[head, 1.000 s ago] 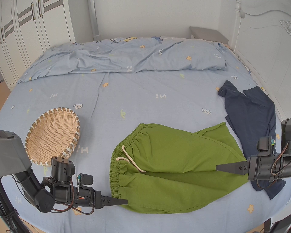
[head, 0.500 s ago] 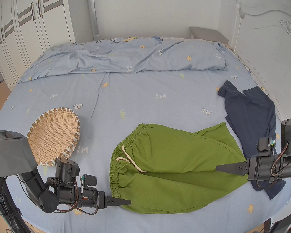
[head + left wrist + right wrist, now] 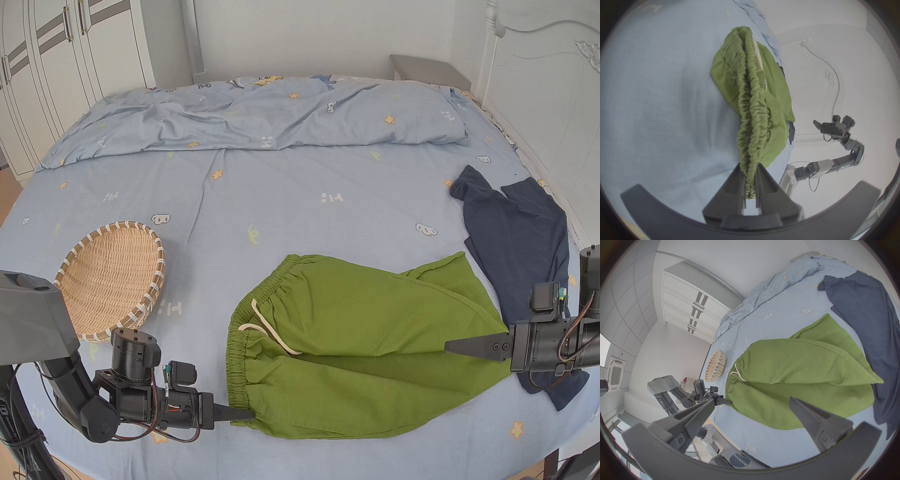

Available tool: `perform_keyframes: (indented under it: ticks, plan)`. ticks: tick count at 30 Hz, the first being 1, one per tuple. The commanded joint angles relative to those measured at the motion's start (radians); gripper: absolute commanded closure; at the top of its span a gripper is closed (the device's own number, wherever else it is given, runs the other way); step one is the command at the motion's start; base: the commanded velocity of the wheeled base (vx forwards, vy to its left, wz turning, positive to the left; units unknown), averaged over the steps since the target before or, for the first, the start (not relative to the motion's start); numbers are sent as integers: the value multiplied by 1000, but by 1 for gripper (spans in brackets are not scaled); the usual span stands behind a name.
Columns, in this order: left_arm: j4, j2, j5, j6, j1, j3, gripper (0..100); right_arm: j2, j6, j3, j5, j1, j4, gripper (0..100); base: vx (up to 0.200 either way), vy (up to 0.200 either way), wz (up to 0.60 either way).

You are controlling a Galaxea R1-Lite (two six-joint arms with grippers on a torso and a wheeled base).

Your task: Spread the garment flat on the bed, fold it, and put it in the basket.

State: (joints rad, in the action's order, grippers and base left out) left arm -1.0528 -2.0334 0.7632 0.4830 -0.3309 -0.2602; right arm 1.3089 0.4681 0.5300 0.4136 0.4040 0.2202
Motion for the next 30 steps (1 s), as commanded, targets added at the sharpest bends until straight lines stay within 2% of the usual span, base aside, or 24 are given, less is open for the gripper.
perform_keyframes:
  ticks: [1,4,9,15,20,23,25,30]
  plan:
    - [-1,90,11,72,38,39,100,1,3,4,2,-7,-2,0,0,0,0]
    - [8,134,18,95,85,56,100,1,7,5,4,-2,-18,0,0,0,0]
    - [83,190,41,95,199,119,100,1,11,31,4,-11,-130,0,0,0,0]
    - [148,223,42,88,239,157,100,-7,6,11,4,-17,-180,0,0,0,0]
    - [203,269,41,83,269,173,100,0,-8,-76,5,-96,-205,0,0,0,0]
    - [224,275,41,68,314,173,100,1,-55,-130,16,-151,-202,0,0,0,0]
    - [226,269,41,23,351,177,100,12,-117,-163,62,-218,-202,0,0,0,0]
    - [224,262,41,-43,406,190,100,101,-177,-193,125,-318,-199,0,0,0,0]
